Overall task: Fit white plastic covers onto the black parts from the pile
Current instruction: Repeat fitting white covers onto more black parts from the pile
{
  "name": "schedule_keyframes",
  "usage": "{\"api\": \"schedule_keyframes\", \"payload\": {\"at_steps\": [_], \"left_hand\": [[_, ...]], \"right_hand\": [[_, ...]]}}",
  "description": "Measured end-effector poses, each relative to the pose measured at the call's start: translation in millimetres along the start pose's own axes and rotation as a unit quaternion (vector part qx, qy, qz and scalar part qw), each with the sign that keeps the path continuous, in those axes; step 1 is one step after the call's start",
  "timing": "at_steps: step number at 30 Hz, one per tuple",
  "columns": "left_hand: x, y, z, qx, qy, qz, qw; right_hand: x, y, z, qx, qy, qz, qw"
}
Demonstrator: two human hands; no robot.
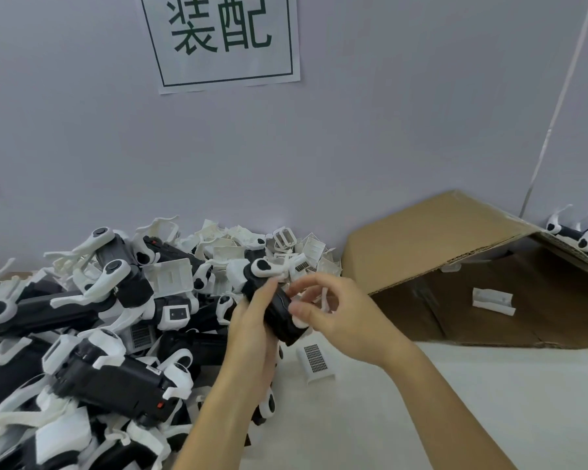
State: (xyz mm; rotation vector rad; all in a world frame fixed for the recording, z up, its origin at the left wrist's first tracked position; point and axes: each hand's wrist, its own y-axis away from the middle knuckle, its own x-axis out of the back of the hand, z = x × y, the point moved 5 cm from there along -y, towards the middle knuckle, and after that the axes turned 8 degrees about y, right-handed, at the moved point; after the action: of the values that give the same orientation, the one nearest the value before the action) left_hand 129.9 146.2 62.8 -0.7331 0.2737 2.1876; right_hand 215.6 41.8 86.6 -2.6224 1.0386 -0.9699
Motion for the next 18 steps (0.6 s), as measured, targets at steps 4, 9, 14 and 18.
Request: {"api": "schedule_keyframes", "payload": {"at_steps": [4,9,14,18], "left_hand": [[5.9,-1.0,0.4,-0.046,-0.075,-0.006,0.996],[12.2,-0.9,7.4,-0.102,-0.122,0.033,0.987],[19.4,-5.9,6.4,-0.096,-0.082,0.080,0.989],[18.5,-8.0,4.6,-0.096,-0.078,0.070,0.990]], "right_hand": [[12.1,-3.7,16.7,-0.051,-0.002,0.125,0.991],[18.2,2.7,51.9,-0.185,0.091,0.067,0.976],[-19.4,13.8,57.0,-0.236,0.265,-0.136,0.925],[-51.9,21.4,53.9,-0.212,0.330,-0.150,0.908]]}}
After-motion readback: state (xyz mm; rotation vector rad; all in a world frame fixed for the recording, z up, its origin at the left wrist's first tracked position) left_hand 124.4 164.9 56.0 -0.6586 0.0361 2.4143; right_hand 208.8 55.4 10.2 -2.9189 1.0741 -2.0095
